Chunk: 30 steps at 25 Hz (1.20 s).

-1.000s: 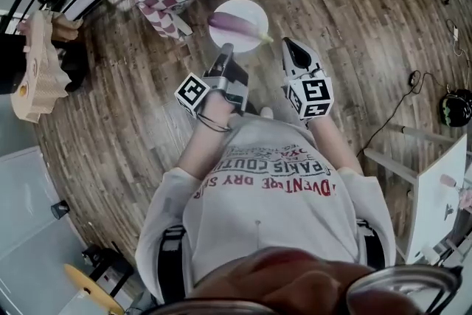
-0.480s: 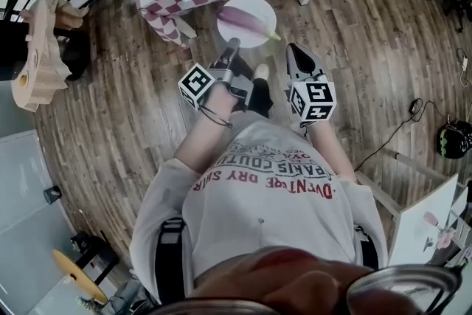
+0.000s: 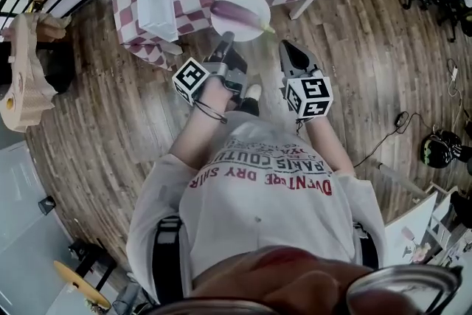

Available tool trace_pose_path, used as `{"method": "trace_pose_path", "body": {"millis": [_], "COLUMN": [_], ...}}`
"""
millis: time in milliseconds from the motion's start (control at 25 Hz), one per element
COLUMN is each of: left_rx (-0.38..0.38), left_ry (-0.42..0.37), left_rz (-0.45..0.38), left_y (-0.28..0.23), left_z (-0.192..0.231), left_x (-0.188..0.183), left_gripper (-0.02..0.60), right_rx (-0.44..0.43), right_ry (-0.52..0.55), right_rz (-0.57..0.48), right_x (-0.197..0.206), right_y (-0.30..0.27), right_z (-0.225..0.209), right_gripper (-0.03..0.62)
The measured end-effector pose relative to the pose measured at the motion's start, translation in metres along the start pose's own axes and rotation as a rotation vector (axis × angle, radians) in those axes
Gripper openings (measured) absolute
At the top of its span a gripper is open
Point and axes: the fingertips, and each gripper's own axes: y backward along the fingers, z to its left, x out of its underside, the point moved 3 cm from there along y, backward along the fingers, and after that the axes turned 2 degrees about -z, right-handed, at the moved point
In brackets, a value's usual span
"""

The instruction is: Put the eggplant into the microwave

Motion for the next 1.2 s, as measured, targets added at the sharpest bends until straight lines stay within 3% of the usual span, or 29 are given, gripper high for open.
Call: {"method": "trace_pose_path", "body": {"millis": [280,600,800,1200], "left_rx": [0.01,-0.011,-0.022,-0.047], "left_ry": [-0.009,-0.011,0.002,0.039], "left_rz": [-0.011,-0.074,-0.175,-0.394], "left_y": [-0.077,-0.116,-0.135,-0.202], "left_z": [-0.006,-0.008,-0.004,-0.009], "left_x": [-0.026,-0.053,-0.082,-0.133], "left_gripper": [0.034,0.034,0.034,0.034], "right_rx": [-0.007,0.0,-0.094,-0.286], "right_ry": [0.025,-0.038,-0.038,0.09], "right_rz": [-0.006,-0.017,-0.005,0.0], "right_x": [-0.023,-0.034,-0.043,-0.091], "right_y": [-0.064,-0.125,-0.177,-0.292], "right_z": [-0.042,-0.078,-0.085,-0.118], "right_gripper": [0.015,0.015,0.015,0.015]}}
